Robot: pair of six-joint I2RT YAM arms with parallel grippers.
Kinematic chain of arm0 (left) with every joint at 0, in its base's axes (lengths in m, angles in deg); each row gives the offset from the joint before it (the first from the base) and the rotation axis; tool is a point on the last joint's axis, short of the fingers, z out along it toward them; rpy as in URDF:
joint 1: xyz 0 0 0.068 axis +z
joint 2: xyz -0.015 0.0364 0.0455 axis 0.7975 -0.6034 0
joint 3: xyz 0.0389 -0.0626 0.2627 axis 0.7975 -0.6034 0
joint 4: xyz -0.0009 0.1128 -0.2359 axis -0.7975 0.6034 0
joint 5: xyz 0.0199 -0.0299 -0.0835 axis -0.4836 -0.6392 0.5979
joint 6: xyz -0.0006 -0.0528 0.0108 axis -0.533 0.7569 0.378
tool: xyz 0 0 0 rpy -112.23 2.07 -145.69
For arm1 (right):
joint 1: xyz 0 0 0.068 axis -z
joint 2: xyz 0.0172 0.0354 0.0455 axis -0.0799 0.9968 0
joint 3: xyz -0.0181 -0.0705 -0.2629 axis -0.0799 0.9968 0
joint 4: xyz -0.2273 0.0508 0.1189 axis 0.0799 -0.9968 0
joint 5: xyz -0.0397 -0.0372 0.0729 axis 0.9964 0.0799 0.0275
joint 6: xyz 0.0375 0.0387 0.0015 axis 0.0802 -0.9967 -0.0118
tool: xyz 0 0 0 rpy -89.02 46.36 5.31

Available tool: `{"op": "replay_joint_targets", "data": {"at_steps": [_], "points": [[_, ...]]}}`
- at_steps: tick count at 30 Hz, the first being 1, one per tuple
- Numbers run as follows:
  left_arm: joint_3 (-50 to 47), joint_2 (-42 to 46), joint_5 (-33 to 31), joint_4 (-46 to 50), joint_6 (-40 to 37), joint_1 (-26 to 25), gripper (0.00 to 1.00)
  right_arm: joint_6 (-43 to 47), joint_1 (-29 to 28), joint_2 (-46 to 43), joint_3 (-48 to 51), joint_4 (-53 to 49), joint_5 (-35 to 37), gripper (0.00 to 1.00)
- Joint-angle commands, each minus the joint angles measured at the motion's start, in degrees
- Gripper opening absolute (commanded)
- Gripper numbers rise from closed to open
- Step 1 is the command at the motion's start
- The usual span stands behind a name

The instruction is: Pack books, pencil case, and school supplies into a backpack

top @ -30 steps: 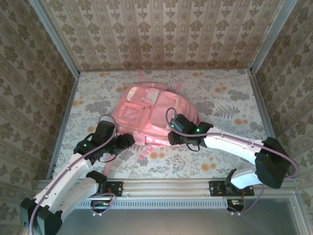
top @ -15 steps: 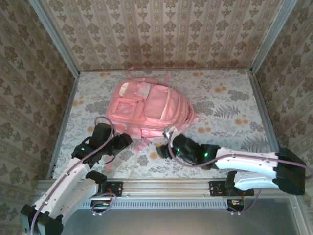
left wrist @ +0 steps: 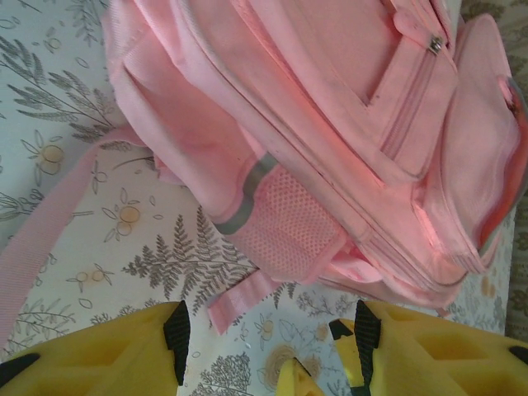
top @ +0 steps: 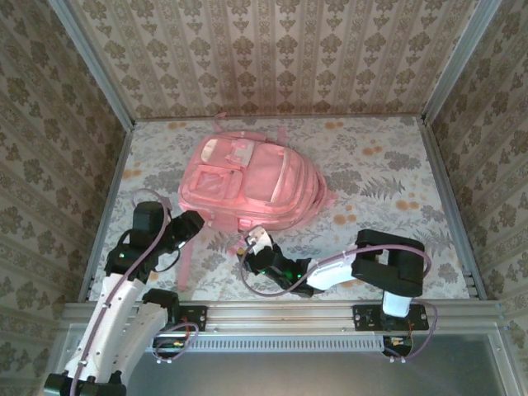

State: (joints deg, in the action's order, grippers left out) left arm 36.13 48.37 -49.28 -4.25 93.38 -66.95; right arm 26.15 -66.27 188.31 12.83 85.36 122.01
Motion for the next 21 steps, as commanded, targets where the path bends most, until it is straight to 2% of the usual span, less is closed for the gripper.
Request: {"op": "replay_joint_targets", "data": {"at_steps": [1, 12, 21], "points": [[0.58, 0.29, 1.85, -0.11, -1.62, 2.02, 0.58, -4.42, -0.46, 3.48, -2.86, 4.10, 6.21, 0.60], [-0.18, 0.04, 5.17, -0.78, -1.47, 5.49, 0.58, -15.34, -0.86, 11.23, -7.47, -2.18, 11.96, 0.61], [-1.22, 0.08, 5.78, -1.82, -0.99, 5.89, 0.58, -13.67, -0.82, 16.49, -12.75, -4.43, 12.87, 0.64]]}}
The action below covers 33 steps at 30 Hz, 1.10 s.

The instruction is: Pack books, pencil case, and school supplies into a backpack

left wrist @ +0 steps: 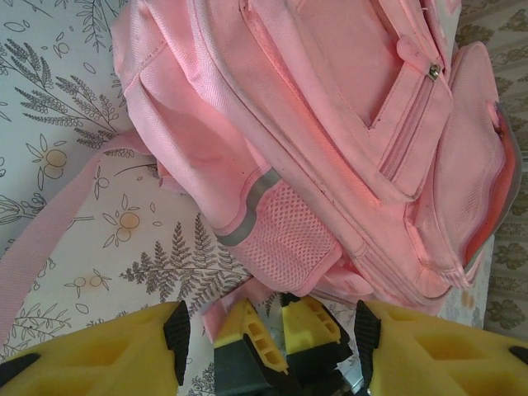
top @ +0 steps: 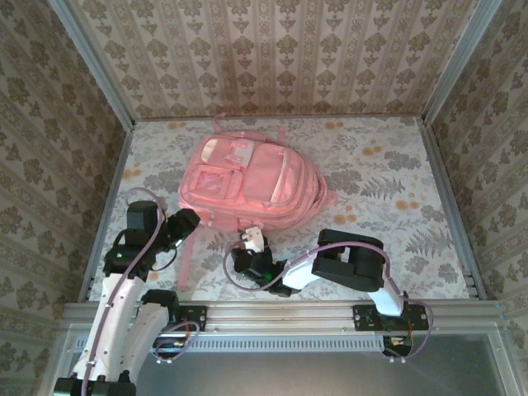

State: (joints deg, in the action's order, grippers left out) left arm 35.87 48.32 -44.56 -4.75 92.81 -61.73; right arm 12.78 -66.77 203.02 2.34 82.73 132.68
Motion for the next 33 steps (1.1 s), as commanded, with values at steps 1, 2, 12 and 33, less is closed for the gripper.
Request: {"op": "replay_joint_targets", "data": {"at_steps": [1, 2, 12, 33], "points": [[-1.06, 0.06, 1.07, -1.42, -0.35, 0.67, 0.58, -0.02, -0.19, 2.17, -2.81, -2.03, 2.50, 0.64], [-1.23, 0.05, 1.07, -1.49, -0.23, 0.75, 0.58, 0.03, -0.06, 2.47, -3.34, -2.52, 2.89, 0.63], [-2.94, -0.37, 1.60, -2.76, 0.10, 0.85, 0.58, 2.57, 1.74, 3.84, -5.25, -2.61, 4.25, 0.48], [-7.30, -2.13, 2.56, -3.76, 1.78, 0.80, 0.66, 14.18, 2.39, -4.01, 9.43, 11.36, -4.19, 0.00]]}}
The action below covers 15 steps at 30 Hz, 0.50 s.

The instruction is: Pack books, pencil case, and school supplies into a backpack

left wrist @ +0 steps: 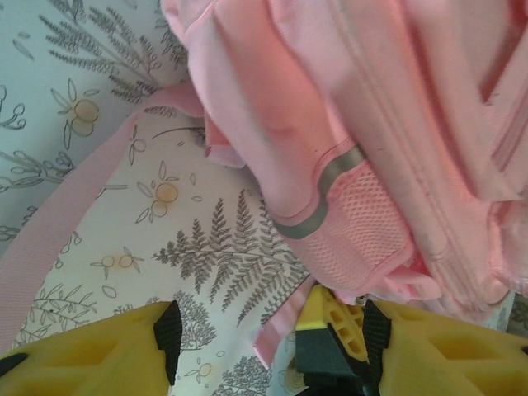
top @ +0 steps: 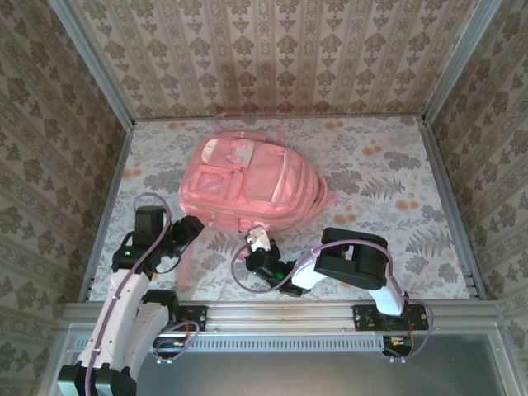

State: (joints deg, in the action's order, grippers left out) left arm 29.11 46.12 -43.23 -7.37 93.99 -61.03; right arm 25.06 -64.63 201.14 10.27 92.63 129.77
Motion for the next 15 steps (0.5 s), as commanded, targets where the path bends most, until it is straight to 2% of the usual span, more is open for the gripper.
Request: {"op": "replay_joint_targets", "data": {"at_steps": [1, 10, 15], "points": [[-0.64, 0.14, 1.23, -1.18, 0.56, -0.07, 0.66, 1.91, 0.45, -2.37, 1.83, 1.46, -1.61, 0.00], [-1.02, -0.48, -1.93, -0.87, 1.21, -2.41, 0.67, -0.13, 1.62, -6.45, 4.99, -1.61, -0.86, 0.00], [-3.05, -3.66, -2.74, -5.53, 2.99, -3.71, 0.68, -0.95, 1.68, -7.96, 6.65, -1.40, -1.21, 0.00]]}}
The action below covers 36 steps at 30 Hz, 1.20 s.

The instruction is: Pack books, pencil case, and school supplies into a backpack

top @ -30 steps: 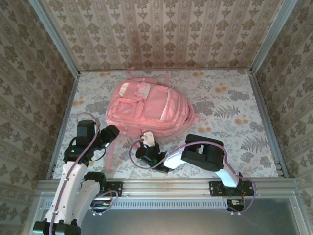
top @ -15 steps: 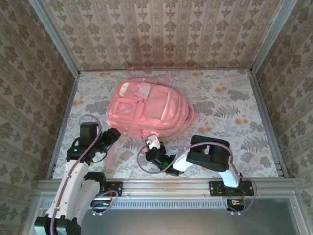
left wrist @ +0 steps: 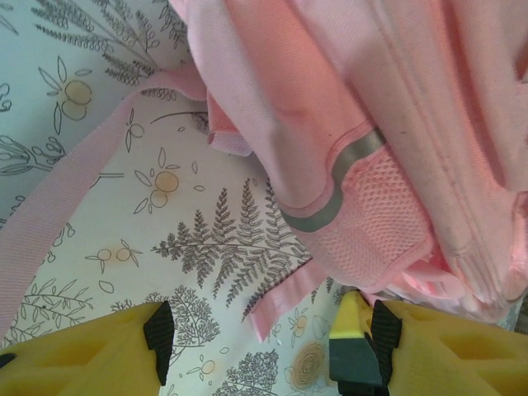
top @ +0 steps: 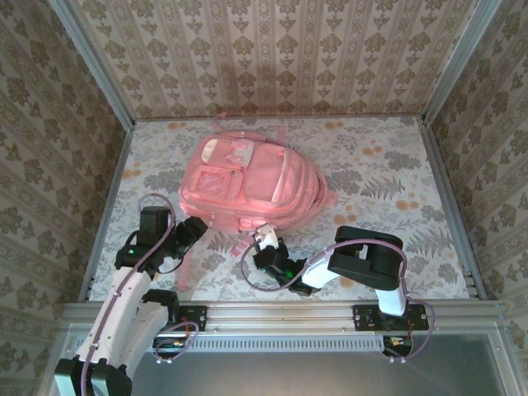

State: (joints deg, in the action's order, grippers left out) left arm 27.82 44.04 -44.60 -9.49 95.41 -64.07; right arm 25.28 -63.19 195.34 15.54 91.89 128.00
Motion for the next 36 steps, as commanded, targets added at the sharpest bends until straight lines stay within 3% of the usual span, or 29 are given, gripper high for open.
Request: {"op": "replay_joint_targets", "data": {"at_steps": [1, 19, 27, 35, 36], "points": [[-2.39, -2.31, -1.37, -5.31, 1.46, -0.68, 0.68, -1.34, 0.26, -2.22, 1.62, -0.33, 0.18, 0.00], [-0.28, -13.83, -9.40, -19.01, 2.22, -3.60, 0.61, -1.16, 0.70, -4.85, 4.24, -0.19, -5.26, 0.00], [2.24, -19.23, -16.63, -18.56, 2.46, -6.04, 0.39, -0.99, 1.72, -7.20, 3.54, -6.12, -5.89, 0.00], [3.00, -21.31, -16.92, -18.84, 2.17, -6.15, 0.00, 0.26, 3.45, -8.98, 4.21, -6.84, -10.75, 0.00], [3.02, -21.25, -16.66, -18.89, 1.89, -6.17, 0.00, 0.55, 3.72, -9.06, 3.92, -7.38, -11.31, 0.00]]}}
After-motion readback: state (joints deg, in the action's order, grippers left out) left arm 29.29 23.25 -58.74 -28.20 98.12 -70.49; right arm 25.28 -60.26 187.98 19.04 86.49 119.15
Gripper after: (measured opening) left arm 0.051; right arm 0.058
